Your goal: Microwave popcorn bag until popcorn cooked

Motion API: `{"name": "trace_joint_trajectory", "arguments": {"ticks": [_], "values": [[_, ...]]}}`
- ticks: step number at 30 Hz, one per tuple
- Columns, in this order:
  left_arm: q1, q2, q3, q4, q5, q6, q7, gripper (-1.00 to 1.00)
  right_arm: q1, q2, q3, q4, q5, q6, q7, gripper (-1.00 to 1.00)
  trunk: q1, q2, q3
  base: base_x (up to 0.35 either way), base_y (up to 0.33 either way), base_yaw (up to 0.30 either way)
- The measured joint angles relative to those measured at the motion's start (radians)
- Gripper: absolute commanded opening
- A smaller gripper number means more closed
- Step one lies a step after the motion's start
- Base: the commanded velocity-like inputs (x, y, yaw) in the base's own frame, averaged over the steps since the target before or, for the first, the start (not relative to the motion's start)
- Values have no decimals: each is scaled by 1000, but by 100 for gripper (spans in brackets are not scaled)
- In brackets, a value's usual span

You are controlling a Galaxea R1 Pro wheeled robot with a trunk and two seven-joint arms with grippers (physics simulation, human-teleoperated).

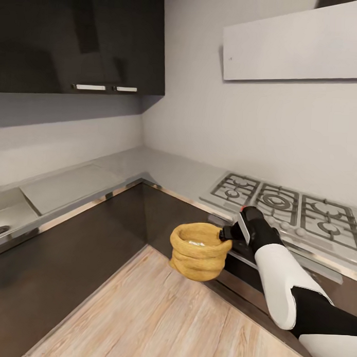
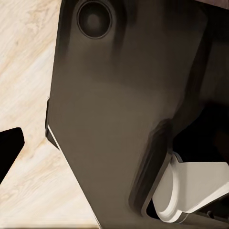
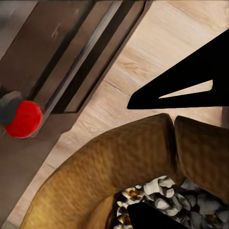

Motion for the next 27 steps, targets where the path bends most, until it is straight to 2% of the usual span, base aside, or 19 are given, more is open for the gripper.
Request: {"name": "trace_joint_trajectory", "arguments": {"ticks": [11, 20, 27], "values": [[0, 0, 0, 0, 0, 0, 0, 100, 0, -13, -6, 0, -1, 0, 1, -100, 0, 0, 0, -343, 0, 0], [0, 0, 0, 0, 0, 0, 0, 100, 0, -11, -5, 0, -2, 0, 4, -100, 0, 0, 0, -339, 0, 0], [0, 1, 0, 0, 0, 0, 0, 100, 0, -11, -1, 0, -2, 0, 5, -100, -1, 0, 0, -50, 0, 0]]}}
